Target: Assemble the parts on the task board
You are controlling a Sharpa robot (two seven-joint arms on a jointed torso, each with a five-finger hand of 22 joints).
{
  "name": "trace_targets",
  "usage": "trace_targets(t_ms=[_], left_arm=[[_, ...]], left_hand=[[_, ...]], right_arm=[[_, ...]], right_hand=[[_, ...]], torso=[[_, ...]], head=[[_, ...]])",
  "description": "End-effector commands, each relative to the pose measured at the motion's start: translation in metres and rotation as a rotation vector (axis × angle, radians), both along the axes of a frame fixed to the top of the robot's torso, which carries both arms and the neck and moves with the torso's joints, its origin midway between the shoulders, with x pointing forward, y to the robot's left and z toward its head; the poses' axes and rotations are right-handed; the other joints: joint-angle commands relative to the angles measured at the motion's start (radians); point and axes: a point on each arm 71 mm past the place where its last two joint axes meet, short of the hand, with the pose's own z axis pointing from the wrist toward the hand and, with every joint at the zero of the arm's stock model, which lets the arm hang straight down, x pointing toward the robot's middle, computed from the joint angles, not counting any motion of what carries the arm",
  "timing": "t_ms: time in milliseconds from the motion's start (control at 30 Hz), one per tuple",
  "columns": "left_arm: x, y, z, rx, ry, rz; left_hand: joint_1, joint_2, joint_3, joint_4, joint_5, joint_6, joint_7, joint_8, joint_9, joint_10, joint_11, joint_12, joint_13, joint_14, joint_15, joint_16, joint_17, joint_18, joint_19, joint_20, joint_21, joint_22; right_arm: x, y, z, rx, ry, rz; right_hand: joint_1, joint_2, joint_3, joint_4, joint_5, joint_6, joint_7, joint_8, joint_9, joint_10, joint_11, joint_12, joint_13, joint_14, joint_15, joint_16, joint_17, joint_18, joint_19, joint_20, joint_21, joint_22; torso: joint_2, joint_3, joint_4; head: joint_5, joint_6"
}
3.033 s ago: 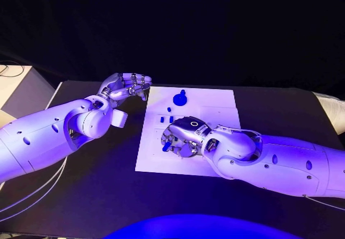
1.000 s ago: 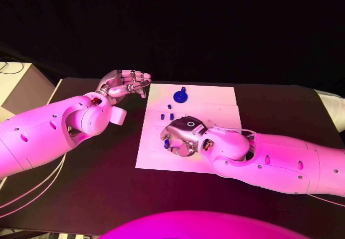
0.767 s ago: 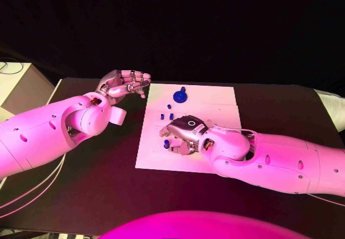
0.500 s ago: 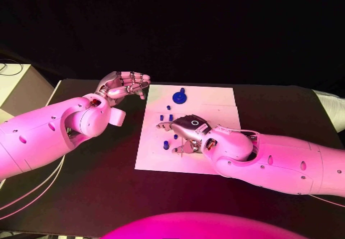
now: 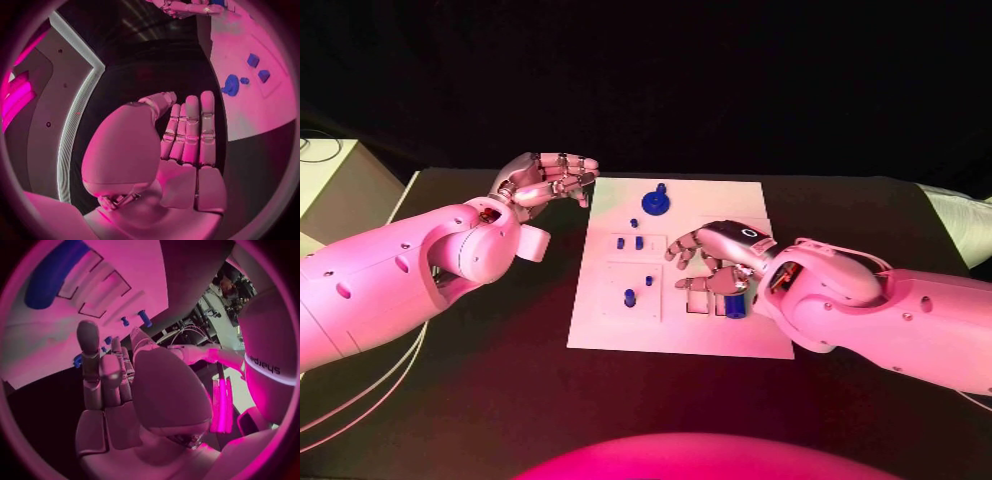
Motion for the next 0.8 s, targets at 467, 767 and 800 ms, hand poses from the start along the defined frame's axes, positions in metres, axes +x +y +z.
trace_targets(t_ms=[467, 767, 800], left_arm=[[-0.004, -0.003, -0.007, -0.037, 0.012, -0.041], [-0.005, -0.004, -0.008, -0.043, 0.018, -0.044], [-0.005, -0.004, -0.008, -0.043, 0.018, -0.044]], left_hand=[[0.004, 0.009, -0.006, 0.005, 0.004, 0.005, -0.003, 0.006, -0.005, 0.020, -0.005, 0.013, 0.000, 0.009, 0.001, 0.002, 0.000, 0.008, 0.014, -0.002, 0.002, -0.001], [0.003, 0.007, -0.006, 0.005, 0.004, 0.005, -0.003, 0.006, -0.005, 0.020, -0.005, 0.013, 0.000, 0.009, 0.001, 0.002, 0.000, 0.008, 0.015, -0.002, 0.003, 0.000], [0.003, 0.007, -0.006, 0.005, 0.004, 0.005, -0.003, 0.006, -0.005, 0.020, -0.005, 0.013, 0.000, 0.009, 0.001, 0.002, 0.000, 0.008, 0.015, -0.002, 0.003, 0.000]], right_arm=[[0.004, -0.114, -0.008, 0.009, 0.387, -0.408], [-0.003, -0.117, -0.016, -0.108, 0.414, -0.513], [-0.003, -0.116, -0.016, -0.108, 0.412, -0.524]], right_hand=[[-0.277, -0.017, -0.085, 0.002, 0.073, 0.133, -0.088, 0.153, 0.099, 0.407, -0.091, 1.216, 1.344, 0.143, -0.071, 0.260, 0.555, -0.103, 0.133, -0.067, 0.522, 0.499], [-0.343, 0.022, -0.236, 0.003, 0.052, 0.130, -0.102, 0.223, 0.183, 0.473, -0.104, 1.311, 1.473, 0.169, -0.078, 0.311, 0.696, -0.121, 0.152, -0.072, 0.622, 0.597], [-0.333, 0.023, -0.239, 0.003, 0.059, 0.127, -0.102, 0.224, 0.187, 0.475, -0.104, 1.314, 1.477, 0.169, -0.078, 0.311, 0.698, -0.121, 0.152, -0.072, 0.623, 0.598]], torso=[[-0.017, 0.0089, -0.0191], [-0.020, 0.0080, -0.0192], [-0.020, 0.0077, -0.0197]], head=[[-0.044, 0.009], [-0.043, 0.005], [-0.042, 0.004]])
